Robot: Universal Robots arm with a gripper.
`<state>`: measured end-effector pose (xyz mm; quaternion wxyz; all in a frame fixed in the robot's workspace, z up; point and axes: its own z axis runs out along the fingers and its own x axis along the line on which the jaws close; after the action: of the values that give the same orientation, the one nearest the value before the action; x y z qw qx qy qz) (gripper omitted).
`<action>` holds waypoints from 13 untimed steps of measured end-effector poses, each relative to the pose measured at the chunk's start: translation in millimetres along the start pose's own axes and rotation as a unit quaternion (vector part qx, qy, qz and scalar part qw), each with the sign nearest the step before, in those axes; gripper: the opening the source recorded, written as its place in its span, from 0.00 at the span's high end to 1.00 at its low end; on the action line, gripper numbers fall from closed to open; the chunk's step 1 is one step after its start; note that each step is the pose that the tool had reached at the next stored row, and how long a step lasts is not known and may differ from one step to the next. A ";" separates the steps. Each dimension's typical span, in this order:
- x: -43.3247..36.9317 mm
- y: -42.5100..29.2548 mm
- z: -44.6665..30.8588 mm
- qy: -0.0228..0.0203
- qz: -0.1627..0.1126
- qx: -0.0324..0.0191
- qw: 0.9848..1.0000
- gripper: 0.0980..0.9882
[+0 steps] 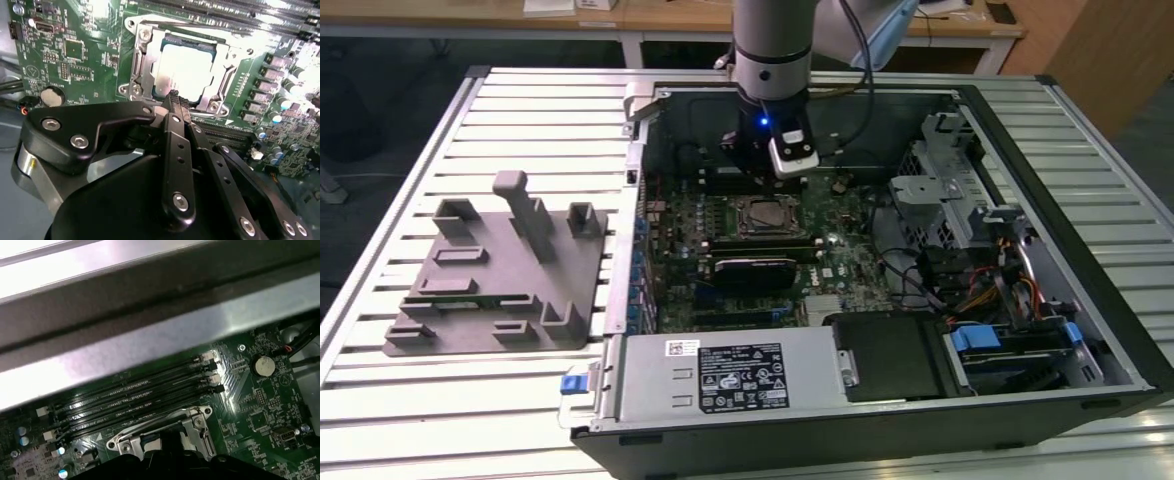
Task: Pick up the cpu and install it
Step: 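Install the first cpu locking lever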
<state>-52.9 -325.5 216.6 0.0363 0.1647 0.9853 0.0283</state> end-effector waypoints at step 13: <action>-5.5 -16.0 -0.6 0.000 0.000 0.001 1.000 0.99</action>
<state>-52.9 -342.4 216.4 0.0365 0.1647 0.9853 0.0271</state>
